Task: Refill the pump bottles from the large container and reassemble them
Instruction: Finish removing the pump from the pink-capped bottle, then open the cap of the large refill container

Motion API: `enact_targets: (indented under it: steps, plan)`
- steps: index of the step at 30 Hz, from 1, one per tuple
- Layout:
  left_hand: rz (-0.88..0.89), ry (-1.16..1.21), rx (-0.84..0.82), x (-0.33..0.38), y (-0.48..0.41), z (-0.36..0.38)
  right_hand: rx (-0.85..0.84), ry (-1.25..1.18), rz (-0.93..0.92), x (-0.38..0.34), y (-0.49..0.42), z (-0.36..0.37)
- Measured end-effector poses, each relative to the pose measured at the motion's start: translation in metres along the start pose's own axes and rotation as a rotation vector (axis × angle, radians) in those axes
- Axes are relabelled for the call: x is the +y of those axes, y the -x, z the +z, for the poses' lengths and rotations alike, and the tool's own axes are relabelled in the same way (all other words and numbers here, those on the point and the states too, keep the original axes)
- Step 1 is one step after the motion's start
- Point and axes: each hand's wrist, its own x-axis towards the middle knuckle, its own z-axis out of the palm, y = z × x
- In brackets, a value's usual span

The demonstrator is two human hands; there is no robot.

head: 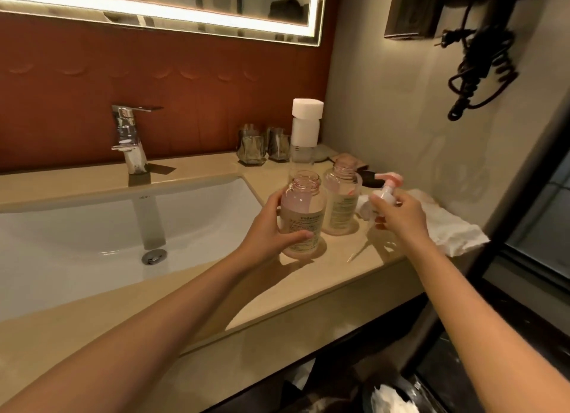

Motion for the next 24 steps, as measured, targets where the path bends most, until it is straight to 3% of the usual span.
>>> enact_targets:
  steps: [4, 8, 12, 15, 19, 24]
  plan:
    - [-0.025, 0.022, -0.029, -0.002, -0.022, 0.007, -0.111, 0.060, 0.019, 0.010, -0.008, 0.014]
    - [-0.076, 0.137, -0.101, -0.005, -0.029, 0.000, -0.120, 0.092, 0.007, 0.016, -0.018, 0.022]
    - [-0.173, 0.268, 0.040, -0.011, -0.052, -0.019, -0.095, 0.114, 0.033, 0.020, -0.026, 0.026]
    - [-0.232, 0.240, 0.157, -0.018, -0.084, -0.027, -0.087, 0.164, 0.024, 0.027, -0.031, 0.029]
    - [-0.231, 0.189, 0.170, -0.025, -0.125, -0.016, -0.102, 0.211, 0.013, 0.029, -0.038, 0.028]
    - [-0.202, 0.201, 0.177, -0.029, -0.176, 0.000, -0.001, 0.354, -0.148, 0.018, -0.042, 0.020]
